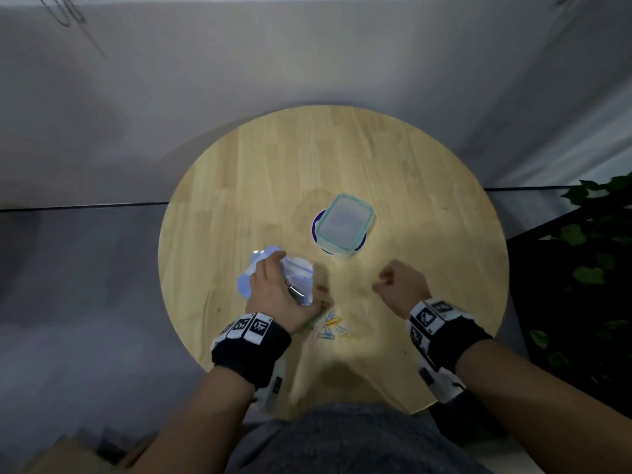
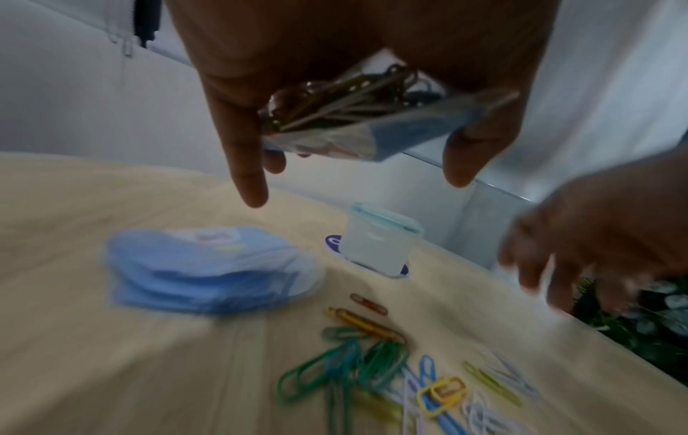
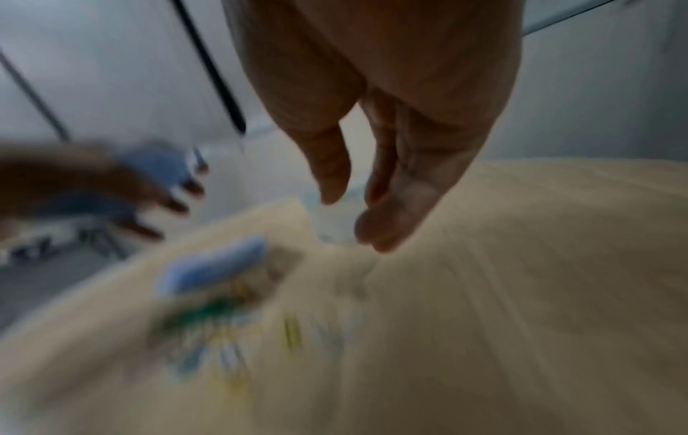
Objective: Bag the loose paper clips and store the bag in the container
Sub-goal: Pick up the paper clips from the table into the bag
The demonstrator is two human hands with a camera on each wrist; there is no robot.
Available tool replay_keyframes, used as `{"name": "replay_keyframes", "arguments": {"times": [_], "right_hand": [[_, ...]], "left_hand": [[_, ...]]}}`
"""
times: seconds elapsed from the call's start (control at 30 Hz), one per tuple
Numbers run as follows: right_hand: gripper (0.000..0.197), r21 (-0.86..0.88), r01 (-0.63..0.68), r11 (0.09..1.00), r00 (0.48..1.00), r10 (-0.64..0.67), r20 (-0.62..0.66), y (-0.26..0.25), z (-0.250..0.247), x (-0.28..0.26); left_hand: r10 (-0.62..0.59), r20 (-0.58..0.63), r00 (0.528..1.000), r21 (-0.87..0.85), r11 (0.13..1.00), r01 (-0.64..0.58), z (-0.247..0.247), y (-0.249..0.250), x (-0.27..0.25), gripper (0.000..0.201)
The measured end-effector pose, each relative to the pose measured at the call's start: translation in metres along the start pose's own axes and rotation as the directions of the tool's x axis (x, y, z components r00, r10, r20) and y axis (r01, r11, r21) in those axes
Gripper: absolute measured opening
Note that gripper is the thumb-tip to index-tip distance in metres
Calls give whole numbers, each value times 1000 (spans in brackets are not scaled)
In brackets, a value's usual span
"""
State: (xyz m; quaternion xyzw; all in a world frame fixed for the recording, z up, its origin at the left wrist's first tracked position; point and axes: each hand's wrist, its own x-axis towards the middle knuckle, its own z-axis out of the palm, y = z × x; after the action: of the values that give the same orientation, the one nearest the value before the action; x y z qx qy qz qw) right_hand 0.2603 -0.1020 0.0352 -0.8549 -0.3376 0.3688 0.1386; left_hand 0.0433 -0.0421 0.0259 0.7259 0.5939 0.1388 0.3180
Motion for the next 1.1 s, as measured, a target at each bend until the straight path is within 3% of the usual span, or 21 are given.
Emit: {"name": "replay_keyframes", "arguments": {"times": [0.07,0.13,0.2,0.27,0.43,0.6,0.8,0.93,1.1], "right_hand": [[43,-194,-71,978,985,99,138,25,19,1],[64,-224,-74,972,978,115,175,32,36,-4],[80,-221,-26,975,982,67,176,27,51,-9],[84,-250,67,966,982,-19,190,18,67,-15],[54,-385,317,867,940,-235,246,7,89,-25],[29,-421,421,804,905,-336,263,15,98,-35],[27,-430,427,796,901,-331,282,24,96,-38],[21,-381,377,844,921,-297,253,31,83,-31],[15,-103,197,975,972,-181,151,35,53,-21]], "left_hand": [[-25,-17,1000,-16,1000,24,2,-13,-6,91],[-46,-22,999,-34,998,45,5,-24,-10,90],[-56,-13,998,-33,998,55,8,-30,-14,90],[-60,10,998,-27,998,61,8,-29,-17,93],[-59,47,997,-20,998,60,6,-24,-16,96],[-46,60,997,-28,998,48,2,-18,-17,99],[-39,57,998,-48,998,42,1,-12,-23,111],[-43,54,998,-37,998,45,8,-16,-26,110],[-27,72,997,-22,999,28,20,-13,-27,109]]}}
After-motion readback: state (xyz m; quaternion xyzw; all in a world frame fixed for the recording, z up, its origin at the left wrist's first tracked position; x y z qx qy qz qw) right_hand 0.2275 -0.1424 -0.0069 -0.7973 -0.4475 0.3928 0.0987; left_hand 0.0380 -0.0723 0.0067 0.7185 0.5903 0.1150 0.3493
